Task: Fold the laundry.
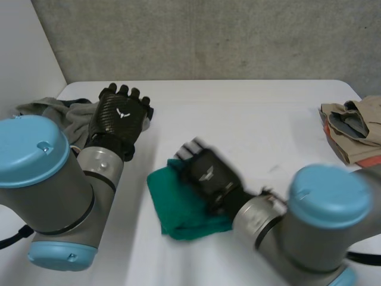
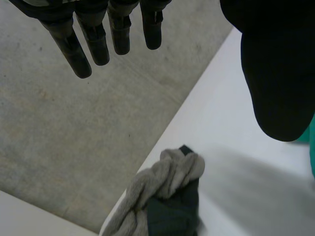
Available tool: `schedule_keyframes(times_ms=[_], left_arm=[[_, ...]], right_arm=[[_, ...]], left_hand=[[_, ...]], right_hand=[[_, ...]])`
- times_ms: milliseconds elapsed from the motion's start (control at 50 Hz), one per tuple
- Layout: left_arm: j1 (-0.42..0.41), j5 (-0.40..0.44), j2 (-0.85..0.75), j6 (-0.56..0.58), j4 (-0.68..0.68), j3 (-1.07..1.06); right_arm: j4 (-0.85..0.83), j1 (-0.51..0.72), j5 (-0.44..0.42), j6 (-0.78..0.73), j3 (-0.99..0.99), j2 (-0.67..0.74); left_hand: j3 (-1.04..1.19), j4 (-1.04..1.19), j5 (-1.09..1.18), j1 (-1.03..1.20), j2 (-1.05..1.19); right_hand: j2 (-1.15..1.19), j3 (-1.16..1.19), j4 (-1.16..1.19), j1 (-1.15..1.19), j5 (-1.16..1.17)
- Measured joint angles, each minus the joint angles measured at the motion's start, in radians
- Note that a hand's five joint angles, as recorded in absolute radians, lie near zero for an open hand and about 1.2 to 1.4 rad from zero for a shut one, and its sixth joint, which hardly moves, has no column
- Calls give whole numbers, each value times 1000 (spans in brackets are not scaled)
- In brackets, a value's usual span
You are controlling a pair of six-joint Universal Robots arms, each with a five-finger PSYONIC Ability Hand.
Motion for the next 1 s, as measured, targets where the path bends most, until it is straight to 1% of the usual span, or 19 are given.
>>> schedule_keyframes(times_ms=[20,40,100,120,140,200,240,340,440,500,600,700,740,820,860,900,960,1000], left_arm=[[-1,0,0,-4,0,2],[-8,0,-2,-27,-1,14],[-35,0,-7,-117,-6,50],[-45,1,-10,-145,-9,60],[-58,1,-15,-179,-14,72],[-97,0,-35,-261,-35,102],[-123,-1,-55,-308,-59,119],[-183,-9,-127,-416,-152,148],[-218,-34,-233,-518,-266,153],[-224,-56,-287,-544,-307,151],[-222,-92,-334,-549,-334,143],[-215,-115,-332,-529,-325,129],[-206,-120,-317,-505,-309,125],[-187,-119,-298,-434,-293,126],[-176,-117,-291,-370,-286,126],[-171,-116,-286,-331,-282,127],[-164,-113,-267,-260,-267,133],[-161,-108,-244,-238,-254,141]], right_arm=[[1,-13,2,27,2,-11],[7,-56,5,118,8,-48],[39,-149,-15,329,13,-121],[49,-163,-20,360,12,-131],[76,-193,-36,421,7,-149],[148,-237,-68,497,-16,-164],[203,-253,-86,519,-39,-158],[342,-264,-109,525,-126,-81],[455,-253,-108,508,-246,74],[486,-237,-104,486,-296,153],[498,-205,-78,412,-336,233],[491,-177,0,309,-343,257],[480,-166,50,259,-340,254],[445,-156,113,206,-323,233],[413,-153,132,190,-299,207],[391,-153,137,186,-281,185],[327,-153,139,181,-220,117],[286,-153,133,181,-177,73]], left_hand=[[0,0,0,0,0],[0,0,0,0,0],[0,0,0,0,0],[0,0,0,0,0],[0,0,0,0,0],[0,0,0,0,0],[0,0,0,0,0],[0,0,0,0,0],[0,0,0,0,0],[0,0,0,0,0],[0,0,0,0,0],[0,0,0,0,0],[0,0,0,0,0],[0,0,0,0,0],[0,0,0,0,0],[0,0,0,0,0],[0,0,-2,0,0],[0,0,-2,0,0]], right_hand=[[0,0,0,0,0],[0,0,0,0,0],[0,0,0,0,0],[0,0,0,0,0],[0,0,0,0,0],[0,0,0,0,0],[0,0,0,0,0],[0,0,0,0,0],[0,0,0,0,0],[0,0,0,0,0],[0,0,0,0,0],[0,0,0,0,0],[0,0,0,-6,0],[0,0,0,-11,0],[0,0,0,-11,0],[0,0,0,-11,0],[0,0,0,-11,0],[0,0,0,-11,0]])
